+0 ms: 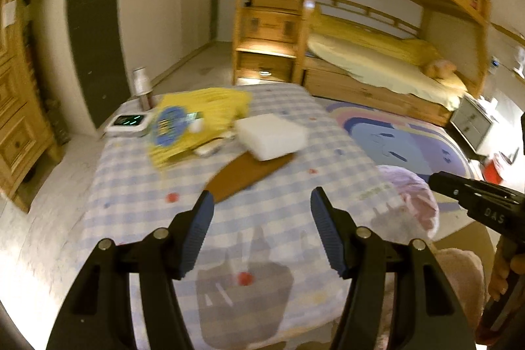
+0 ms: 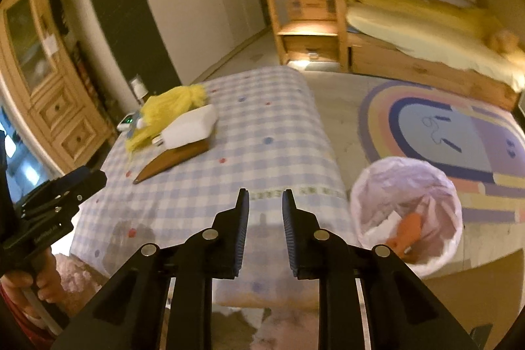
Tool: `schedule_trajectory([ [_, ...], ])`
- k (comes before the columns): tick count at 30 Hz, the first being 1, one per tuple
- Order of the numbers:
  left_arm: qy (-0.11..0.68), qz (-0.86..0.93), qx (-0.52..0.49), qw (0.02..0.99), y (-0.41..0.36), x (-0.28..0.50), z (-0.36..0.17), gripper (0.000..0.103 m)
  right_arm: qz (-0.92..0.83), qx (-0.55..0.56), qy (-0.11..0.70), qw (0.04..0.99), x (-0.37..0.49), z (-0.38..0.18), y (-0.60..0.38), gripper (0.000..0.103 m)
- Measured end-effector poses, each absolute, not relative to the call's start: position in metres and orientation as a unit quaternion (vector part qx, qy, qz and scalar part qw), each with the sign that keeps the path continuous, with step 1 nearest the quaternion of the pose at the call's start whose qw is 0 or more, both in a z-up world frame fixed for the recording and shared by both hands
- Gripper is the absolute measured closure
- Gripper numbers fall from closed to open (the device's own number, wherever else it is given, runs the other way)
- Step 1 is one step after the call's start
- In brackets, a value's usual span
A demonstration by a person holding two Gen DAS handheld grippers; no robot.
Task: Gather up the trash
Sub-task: 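Grasp the white foam block with the right tool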
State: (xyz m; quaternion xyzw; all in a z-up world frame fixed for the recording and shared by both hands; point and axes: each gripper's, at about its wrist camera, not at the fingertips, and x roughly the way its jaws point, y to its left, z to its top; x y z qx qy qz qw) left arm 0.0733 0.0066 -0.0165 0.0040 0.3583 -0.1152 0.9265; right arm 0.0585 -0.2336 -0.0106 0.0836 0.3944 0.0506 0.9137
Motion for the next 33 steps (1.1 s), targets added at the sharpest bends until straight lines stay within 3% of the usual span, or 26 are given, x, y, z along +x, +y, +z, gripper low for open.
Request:
schedule_trajectory([
  [5,0.365,-0.087,-0.014,0.927,0.037,0.079,-0.020,0.043,0.078,0.065,0.400,0.911,0.082,-0.010,-0.205,0.079],
  [7,0.365,-0.076,-0.018,0.928,0.046,0.083,-0.020,0.043,0.090,0.057,0.400,0.910,0.094,-0.011,-0.193,0.073],
  [9,0.366,-0.068,-0.022,0.928,0.056,0.088,-0.019,0.031,0.098,0.049,0.401,0.909,0.102,-0.012,-0.184,0.070],
  [11,0.369,-0.064,-0.024,0.927,0.063,0.093,-0.020,0.028,0.109,0.043,0.402,0.908,0.114,-0.014,-0.173,0.062],
  [15,0.373,-0.046,-0.018,0.926,0.077,0.106,-0.024,0.027,0.120,0.025,0.394,0.911,0.137,-0.019,-0.151,0.020],
  [16,0.374,-0.043,-0.019,0.926,0.080,0.109,-0.024,0.027,0.118,0.019,0.394,0.911,0.143,-0.021,-0.146,0.015],
  [26,0.393,-0.018,-0.021,0.919,0.102,0.140,-0.040,0.027,0.113,-0.037,0.423,0.898,0.200,-0.047,-0.108,0.017],
  [28,0.397,-0.017,-0.019,0.917,0.103,0.145,-0.043,0.027,0.108,-0.039,0.429,0.896,0.203,-0.050,-0.107,0.037],
  [33,0.408,-0.014,-0.020,0.913,0.109,0.159,-0.051,0.027,0.084,-0.044,0.409,0.908,0.193,-0.040,-0.114,0.045],
])
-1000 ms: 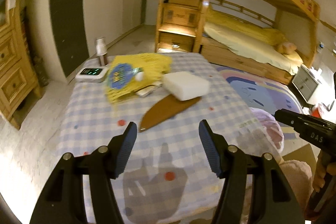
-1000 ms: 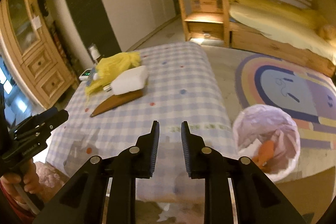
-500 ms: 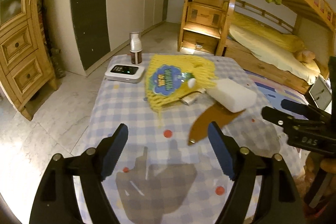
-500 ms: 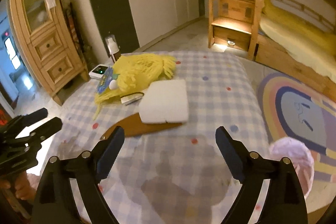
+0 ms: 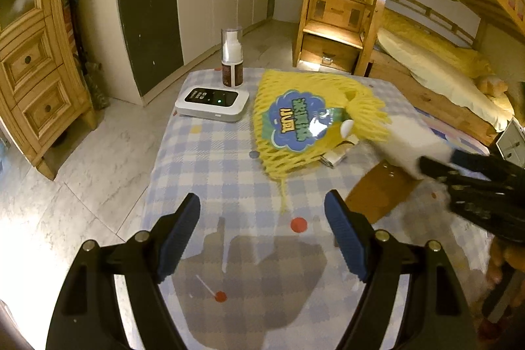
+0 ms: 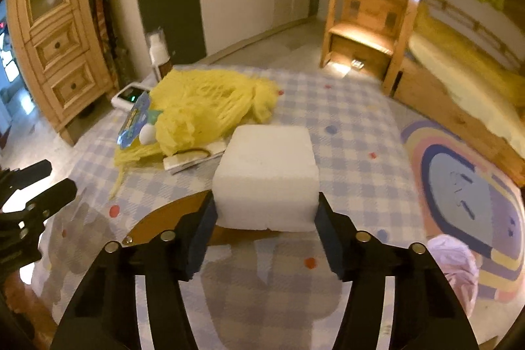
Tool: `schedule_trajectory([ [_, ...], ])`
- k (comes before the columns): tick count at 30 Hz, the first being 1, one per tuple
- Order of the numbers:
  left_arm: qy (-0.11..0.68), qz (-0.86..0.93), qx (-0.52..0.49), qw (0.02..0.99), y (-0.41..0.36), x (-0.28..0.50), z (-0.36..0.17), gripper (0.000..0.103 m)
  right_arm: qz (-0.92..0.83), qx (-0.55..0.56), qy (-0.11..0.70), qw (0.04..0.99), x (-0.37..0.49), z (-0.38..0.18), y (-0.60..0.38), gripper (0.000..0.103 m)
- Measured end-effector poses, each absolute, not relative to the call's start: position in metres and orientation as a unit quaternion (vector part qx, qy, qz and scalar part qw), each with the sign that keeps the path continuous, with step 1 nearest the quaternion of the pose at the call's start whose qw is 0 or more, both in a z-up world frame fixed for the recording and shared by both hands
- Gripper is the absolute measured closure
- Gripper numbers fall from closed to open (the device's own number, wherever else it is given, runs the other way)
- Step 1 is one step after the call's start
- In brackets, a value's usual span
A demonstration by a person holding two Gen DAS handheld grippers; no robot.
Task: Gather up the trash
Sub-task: 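Grasp the white foam block with the right tool, then grasp the yellow mesh fruit net with the left tool while the right tool holds the foam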
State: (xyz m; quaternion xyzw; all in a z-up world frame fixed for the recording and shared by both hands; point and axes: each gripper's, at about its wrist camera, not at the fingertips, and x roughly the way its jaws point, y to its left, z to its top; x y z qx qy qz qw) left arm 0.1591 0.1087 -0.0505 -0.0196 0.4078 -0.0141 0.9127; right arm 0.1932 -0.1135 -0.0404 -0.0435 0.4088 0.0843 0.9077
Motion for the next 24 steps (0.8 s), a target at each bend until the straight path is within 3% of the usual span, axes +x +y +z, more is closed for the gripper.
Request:
schedule_trajectory([
  [5,0.405,-0.006,-0.020,0.914,0.114,0.172,-0.051,0.027,0.096,-0.011,0.358,0.929,0.180,-0.010,-0.130,0.046],
  [13,0.408,0.007,-0.027,0.912,0.126,0.189,-0.050,0.031,0.157,-0.021,0.341,0.927,0.196,0.002,-0.099,0.045],
  [24,0.419,-0.032,-0.050,0.906,0.122,0.202,-0.058,0.031,0.126,-0.075,0.419,0.896,0.211,-0.039,-0.086,0.045],
])
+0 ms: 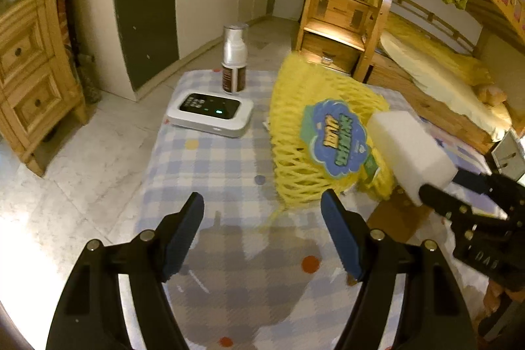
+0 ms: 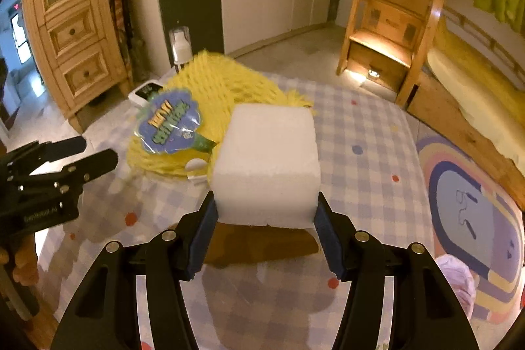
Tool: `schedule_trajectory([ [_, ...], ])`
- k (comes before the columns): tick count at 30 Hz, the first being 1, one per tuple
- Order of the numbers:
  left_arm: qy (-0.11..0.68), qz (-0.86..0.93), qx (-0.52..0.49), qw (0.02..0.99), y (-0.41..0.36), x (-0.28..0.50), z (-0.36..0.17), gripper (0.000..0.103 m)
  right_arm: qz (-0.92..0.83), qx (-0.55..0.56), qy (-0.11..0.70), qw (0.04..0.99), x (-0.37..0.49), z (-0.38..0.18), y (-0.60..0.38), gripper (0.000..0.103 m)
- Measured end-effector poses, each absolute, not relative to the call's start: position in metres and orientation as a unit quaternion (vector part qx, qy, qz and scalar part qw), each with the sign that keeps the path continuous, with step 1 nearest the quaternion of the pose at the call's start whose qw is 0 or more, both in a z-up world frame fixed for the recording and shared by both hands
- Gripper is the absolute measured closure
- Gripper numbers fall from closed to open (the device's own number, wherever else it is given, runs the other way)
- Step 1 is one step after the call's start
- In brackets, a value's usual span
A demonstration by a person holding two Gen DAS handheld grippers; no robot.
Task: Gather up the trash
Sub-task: 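Grasp the yellow mesh fruit net with the left tool while the right tool holds the foam, then carry net and foam block to the pink bin and release both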
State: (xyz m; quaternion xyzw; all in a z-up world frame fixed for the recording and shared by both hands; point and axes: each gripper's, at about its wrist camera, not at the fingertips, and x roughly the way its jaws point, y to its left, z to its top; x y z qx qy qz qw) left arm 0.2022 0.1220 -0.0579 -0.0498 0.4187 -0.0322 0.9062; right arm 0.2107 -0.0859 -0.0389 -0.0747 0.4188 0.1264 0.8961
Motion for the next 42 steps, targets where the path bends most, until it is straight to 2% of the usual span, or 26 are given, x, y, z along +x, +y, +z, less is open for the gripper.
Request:
schedule_trajectory([
  [13,0.434,-0.094,-0.102,0.890,0.106,0.246,-0.071,0.031,0.128,-0.070,0.438,0.887,0.209,-0.054,-0.093,0.045],
  [15,0.437,-0.107,-0.109,0.887,0.104,0.248,-0.072,0.041,0.129,-0.068,0.438,0.887,0.209,-0.055,-0.094,0.045],
  [16,0.440,-0.113,-0.113,0.884,0.103,0.249,-0.073,0.050,0.130,-0.066,0.438,0.887,0.210,-0.056,-0.095,0.045],
  [18,0.438,-0.120,-0.122,0.883,0.101,0.247,-0.071,0.079,0.131,-0.059,0.438,0.887,0.210,-0.055,-0.098,0.045],
  [20,0.430,-0.122,-0.124,0.886,0.097,0.242,-0.066,0.091,0.131,-0.054,0.436,0.889,0.209,-0.053,-0.098,0.045],
  [21,0.424,-0.125,-0.127,0.888,0.095,0.239,-0.062,0.093,0.130,-0.053,0.434,0.890,0.208,-0.051,-0.098,0.045],
  [26,0.372,-0.122,-0.099,0.915,0.077,0.212,-0.027,0.095,0.117,-0.041,0.400,0.908,0.189,-0.028,-0.109,0.045],
  [34,0.281,-0.127,0.055,0.950,0.009,0.158,0.039,0.095,0.086,0.030,0.341,0.936,0.149,0.016,-0.166,0.045],
  [42,0.272,-0.188,0.117,0.936,-0.059,0.101,0.029,0.095,0.048,0.068,0.336,0.938,0.096,0.017,-0.231,0.044],
])
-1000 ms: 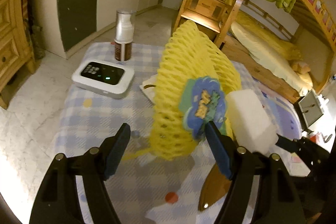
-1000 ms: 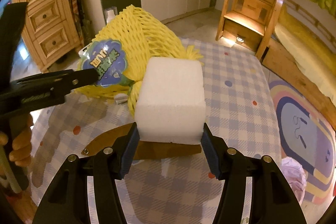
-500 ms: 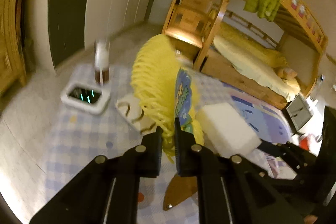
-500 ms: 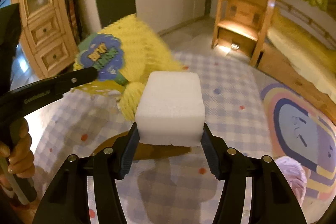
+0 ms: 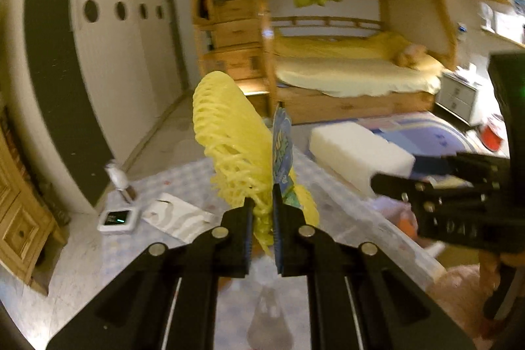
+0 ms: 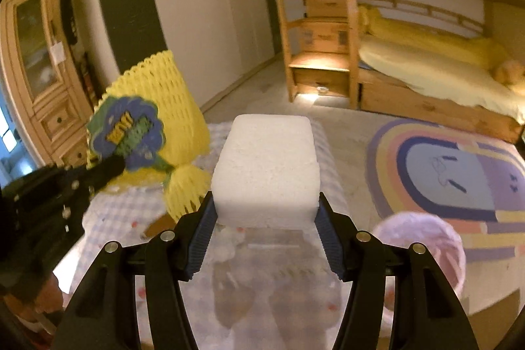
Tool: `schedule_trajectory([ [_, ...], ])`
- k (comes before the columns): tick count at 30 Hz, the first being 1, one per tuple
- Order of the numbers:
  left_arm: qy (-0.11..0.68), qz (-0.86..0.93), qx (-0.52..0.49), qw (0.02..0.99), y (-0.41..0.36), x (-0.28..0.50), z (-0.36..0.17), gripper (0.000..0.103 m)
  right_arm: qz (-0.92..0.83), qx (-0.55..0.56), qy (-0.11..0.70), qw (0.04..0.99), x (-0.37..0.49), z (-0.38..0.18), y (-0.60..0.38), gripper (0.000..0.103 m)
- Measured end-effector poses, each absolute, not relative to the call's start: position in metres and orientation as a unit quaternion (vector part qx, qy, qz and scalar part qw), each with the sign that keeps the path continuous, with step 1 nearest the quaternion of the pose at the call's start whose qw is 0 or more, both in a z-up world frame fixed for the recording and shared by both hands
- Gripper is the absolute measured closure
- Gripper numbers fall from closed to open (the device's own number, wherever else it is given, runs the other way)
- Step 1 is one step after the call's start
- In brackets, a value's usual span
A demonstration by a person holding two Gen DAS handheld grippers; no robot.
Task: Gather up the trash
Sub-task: 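Carry net and foam block to the pink bin and release both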
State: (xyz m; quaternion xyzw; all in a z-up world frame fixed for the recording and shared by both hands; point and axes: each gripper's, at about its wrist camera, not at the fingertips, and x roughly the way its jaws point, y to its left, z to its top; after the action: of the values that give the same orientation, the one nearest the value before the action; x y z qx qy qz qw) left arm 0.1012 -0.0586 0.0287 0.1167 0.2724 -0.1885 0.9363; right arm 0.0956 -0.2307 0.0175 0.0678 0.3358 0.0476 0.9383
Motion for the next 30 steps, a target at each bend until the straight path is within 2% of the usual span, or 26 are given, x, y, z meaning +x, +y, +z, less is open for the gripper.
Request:
schedule_trajectory([
  [15,0.301,-0.321,0.166,0.882,-0.177,0.067,-0.020,0.095,-0.106,0.094,0.365,0.920,0.016,-0.017,-0.348,0.043],
  [30,0.340,-0.388,0.207,0.831,-0.289,0.098,-0.064,0.092,-0.155,0.151,0.393,0.894,0.004,-0.065,-0.424,0.042],
])
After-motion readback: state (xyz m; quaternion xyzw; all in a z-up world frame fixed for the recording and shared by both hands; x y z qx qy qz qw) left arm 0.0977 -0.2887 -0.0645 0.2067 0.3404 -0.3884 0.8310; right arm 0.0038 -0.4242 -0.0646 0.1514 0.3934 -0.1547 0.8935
